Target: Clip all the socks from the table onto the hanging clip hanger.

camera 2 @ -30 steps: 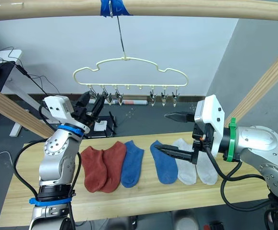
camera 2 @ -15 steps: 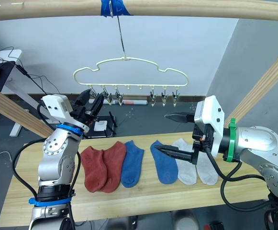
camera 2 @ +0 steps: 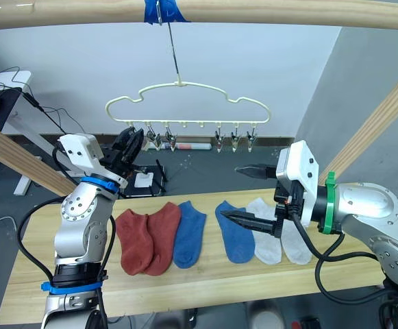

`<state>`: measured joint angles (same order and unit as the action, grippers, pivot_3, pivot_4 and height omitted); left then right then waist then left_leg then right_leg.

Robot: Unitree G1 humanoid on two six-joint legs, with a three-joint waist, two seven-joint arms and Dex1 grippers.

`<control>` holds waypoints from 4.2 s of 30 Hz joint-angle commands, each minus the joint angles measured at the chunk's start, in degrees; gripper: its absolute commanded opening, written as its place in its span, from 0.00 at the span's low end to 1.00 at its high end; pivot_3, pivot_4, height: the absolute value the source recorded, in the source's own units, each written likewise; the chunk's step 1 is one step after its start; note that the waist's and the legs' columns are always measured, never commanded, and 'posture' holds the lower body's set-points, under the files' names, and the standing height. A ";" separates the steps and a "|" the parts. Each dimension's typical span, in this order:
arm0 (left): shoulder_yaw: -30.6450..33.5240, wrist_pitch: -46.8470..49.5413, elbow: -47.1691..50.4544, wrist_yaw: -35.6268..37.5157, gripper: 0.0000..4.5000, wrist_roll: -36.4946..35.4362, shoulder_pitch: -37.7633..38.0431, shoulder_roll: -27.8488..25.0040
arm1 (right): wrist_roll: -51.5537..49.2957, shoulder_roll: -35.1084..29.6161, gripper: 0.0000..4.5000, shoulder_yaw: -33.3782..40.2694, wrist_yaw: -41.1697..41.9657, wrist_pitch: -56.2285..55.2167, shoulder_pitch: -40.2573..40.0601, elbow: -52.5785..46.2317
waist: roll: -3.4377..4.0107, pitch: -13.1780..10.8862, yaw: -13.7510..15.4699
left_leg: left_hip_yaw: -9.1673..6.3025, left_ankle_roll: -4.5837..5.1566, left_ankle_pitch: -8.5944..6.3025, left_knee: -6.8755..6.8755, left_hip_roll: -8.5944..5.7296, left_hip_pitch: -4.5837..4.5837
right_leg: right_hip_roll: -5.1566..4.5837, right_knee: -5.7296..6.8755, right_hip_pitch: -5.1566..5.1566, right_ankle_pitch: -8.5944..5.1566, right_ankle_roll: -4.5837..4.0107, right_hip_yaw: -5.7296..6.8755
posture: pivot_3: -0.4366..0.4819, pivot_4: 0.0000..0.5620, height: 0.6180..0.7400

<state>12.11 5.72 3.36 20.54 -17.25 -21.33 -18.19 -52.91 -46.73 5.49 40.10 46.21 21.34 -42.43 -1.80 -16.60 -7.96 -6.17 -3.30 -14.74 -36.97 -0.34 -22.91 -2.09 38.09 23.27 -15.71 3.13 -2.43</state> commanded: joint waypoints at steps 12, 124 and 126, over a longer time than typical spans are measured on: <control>-0.14 0.04 5.12 1.23 0.02 0.07 0.26 -2.23 | 12.57 -1.42 1.00 -1.26 -5.89 -3.71 -11.94 -0.58 | -0.05 -0.03 0.20 | -0.02 0.00 0.00 0.02 0.00 -0.01 | 0.00 -0.02 0.00 0.00 0.00 0.02 | 0.17 0.56 0.94; 7.41 37.61 20.28 2.82 0.02 -34.52 1.74 -10.90 | 61.53 41.18 0.00 -33.29 -6.39 -35.55 18.87 42.67 | 0.18 -1.55 0.04 | 0.04 -0.04 0.02 0.01 0.15 -0.09 | -0.13 0.10 0.27 0.15 0.04 -0.11 | 0.26 0.58 0.94; 7.44 37.67 20.26 2.89 0.02 -34.53 1.85 -11.03 | 61.69 41.36 0.00 -33.09 -6.68 -35.92 18.99 42.91 | 0.18 -1.55 0.04 | 0.04 -0.04 0.02 0.01 0.15 -0.09 | -0.13 0.11 0.27 0.15 0.04 -0.11 | 0.26 0.58 0.94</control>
<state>19.28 43.70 20.27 23.04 -50.48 -19.77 -28.66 8.39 -6.26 -28.28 34.24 11.91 39.54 1.54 -1.61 -18.15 -7.92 -6.14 -3.34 -14.72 -36.96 -0.19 -23.00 -2.23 38.19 23.54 -15.56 3.18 -2.53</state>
